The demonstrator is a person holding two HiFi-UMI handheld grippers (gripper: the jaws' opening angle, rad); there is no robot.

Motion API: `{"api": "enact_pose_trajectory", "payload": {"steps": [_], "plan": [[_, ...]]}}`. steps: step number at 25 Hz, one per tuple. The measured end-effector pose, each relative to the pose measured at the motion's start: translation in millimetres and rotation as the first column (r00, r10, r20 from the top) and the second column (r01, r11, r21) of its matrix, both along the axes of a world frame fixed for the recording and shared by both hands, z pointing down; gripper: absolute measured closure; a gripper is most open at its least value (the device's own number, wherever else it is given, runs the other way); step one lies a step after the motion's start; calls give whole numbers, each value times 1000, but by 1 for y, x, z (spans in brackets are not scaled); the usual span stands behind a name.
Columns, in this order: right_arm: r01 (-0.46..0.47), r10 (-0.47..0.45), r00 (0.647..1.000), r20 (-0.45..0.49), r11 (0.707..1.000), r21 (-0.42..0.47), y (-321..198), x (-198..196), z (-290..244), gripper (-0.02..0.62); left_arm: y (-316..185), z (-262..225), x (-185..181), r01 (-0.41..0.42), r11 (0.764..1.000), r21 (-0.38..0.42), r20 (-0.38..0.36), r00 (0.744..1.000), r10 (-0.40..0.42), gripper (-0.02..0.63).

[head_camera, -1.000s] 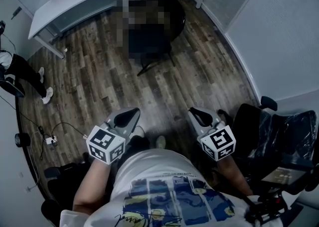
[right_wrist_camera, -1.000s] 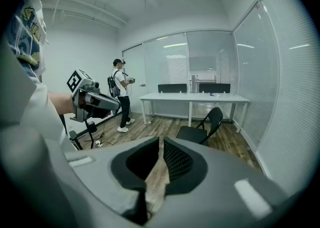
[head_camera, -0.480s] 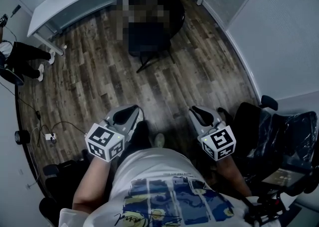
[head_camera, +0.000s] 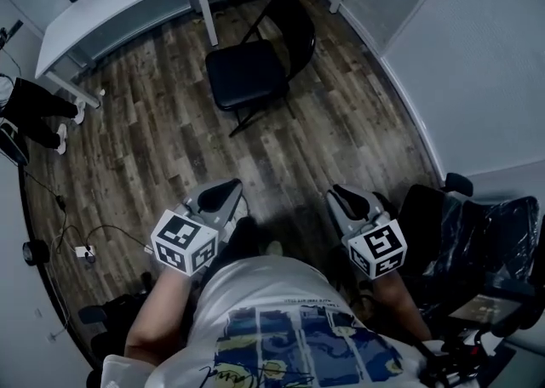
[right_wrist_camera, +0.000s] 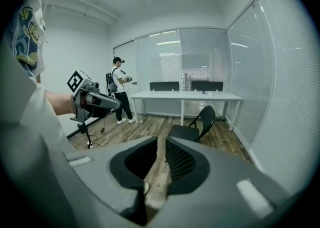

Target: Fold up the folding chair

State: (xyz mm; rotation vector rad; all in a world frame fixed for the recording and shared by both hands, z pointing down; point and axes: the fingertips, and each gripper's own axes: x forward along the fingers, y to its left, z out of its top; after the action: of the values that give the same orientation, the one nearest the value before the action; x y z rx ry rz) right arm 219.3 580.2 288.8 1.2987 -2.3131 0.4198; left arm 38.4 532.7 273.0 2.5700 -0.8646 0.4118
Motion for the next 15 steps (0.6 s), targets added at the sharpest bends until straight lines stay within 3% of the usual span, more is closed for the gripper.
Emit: {"api": "enact_pose_trajectory", "payload": {"steps": [15], "plan": [[-5, 5, 999, -34, 1000, 2, -123, -61, -8, 537, -117, 4, -61, -14, 1000, 4, -34, 999, 14, 569]]}}
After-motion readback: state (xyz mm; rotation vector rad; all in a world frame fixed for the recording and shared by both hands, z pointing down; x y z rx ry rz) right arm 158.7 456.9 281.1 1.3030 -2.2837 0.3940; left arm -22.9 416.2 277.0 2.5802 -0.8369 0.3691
